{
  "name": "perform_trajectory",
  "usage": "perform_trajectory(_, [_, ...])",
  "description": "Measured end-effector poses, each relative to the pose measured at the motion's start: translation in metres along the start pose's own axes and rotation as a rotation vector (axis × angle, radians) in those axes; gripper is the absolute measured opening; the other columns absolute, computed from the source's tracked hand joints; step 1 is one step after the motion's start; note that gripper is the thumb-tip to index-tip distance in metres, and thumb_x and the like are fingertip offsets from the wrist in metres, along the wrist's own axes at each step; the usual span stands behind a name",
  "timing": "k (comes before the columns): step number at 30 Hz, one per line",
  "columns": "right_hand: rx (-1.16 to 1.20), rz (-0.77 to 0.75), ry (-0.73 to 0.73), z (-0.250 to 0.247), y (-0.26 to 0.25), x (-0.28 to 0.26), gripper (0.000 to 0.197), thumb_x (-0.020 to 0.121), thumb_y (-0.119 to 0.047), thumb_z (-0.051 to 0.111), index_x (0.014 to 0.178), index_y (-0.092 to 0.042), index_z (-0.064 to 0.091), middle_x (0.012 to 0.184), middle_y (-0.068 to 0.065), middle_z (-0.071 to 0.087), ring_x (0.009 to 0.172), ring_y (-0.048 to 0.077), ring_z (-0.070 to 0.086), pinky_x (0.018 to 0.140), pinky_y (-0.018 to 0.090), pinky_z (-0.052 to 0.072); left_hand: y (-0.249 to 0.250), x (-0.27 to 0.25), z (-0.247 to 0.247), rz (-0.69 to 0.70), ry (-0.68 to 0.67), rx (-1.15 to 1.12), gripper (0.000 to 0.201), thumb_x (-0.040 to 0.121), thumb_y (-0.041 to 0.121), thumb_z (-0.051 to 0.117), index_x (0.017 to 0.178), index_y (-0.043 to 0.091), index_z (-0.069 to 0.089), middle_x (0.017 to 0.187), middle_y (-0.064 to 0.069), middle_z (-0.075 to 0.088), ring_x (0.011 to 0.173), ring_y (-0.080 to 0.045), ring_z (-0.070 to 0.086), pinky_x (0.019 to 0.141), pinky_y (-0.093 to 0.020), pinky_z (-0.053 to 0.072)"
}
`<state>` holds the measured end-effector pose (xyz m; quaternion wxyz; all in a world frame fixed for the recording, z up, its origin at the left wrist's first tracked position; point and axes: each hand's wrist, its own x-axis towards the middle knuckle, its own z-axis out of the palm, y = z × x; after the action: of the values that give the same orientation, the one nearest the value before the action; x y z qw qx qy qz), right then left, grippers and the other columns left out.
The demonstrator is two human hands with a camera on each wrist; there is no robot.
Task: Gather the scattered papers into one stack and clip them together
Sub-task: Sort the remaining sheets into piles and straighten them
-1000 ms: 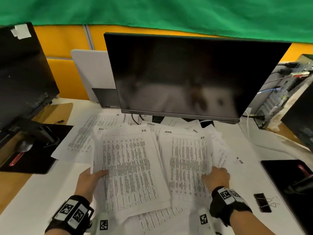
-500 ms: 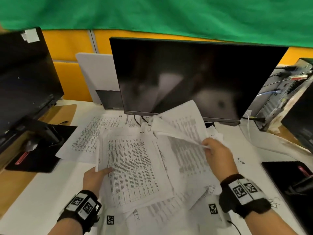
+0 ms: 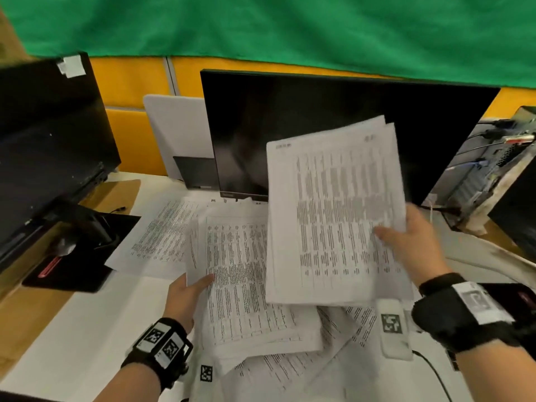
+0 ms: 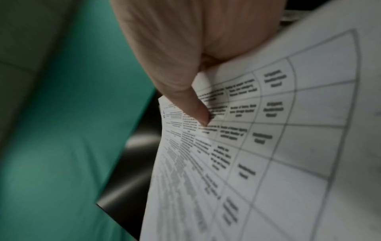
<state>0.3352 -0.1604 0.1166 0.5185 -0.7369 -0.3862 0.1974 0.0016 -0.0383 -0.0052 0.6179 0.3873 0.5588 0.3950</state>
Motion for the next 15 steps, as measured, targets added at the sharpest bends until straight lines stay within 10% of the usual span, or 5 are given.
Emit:
perform_trajectory(4, [0.036,0.227,-0.157,0.031,0.051,-0.018,0.031,0.085,-0.003,0.063,0.112,-0.017,0.059,0.109,0.005,0.067,0.094,0.023,0.064,0.078,0.034,0.053,-0.002,0.0,0.007,-0.057,-0.04,-0.036,0.031,0.084,0.006,0.066,0.114,0.0,0.061,0.099,-0.021,0.07,0.089,-0.034,0.067,0.087,-0.047,0.052])
perform_trajectory(8, [0.172,0.385,-0.25,0.046,0.084,-0.029,0.031,0.084,-0.004,0.066,0.114,-0.013,0.064,0.108,0.006,0.072,0.097,0.025,0.068,0.094,0.049,0.051,0.002,-0.005,0.015,-0.061,-0.13,-0.033,0.023,0.086,0.008,0.065,0.109,0.007,0.063,0.096,-0.012,0.074,0.083,-0.024,0.071,0.073,-0.034,0.054])
perform_trajectory(15, [0.404,0.598,-0.443,0.06,0.094,-0.041,0.058,0.072,-0.019,0.081,0.125,-0.017,0.056,0.117,0.007,0.069,0.107,0.025,0.066,0.093,0.045,0.052,0.012,-0.005,0.031,-0.123,-0.23,0.055,0.026,0.085,0.016,0.068,0.11,0.015,0.062,0.111,-0.013,0.071,0.108,-0.032,0.064,0.1,-0.051,0.045])
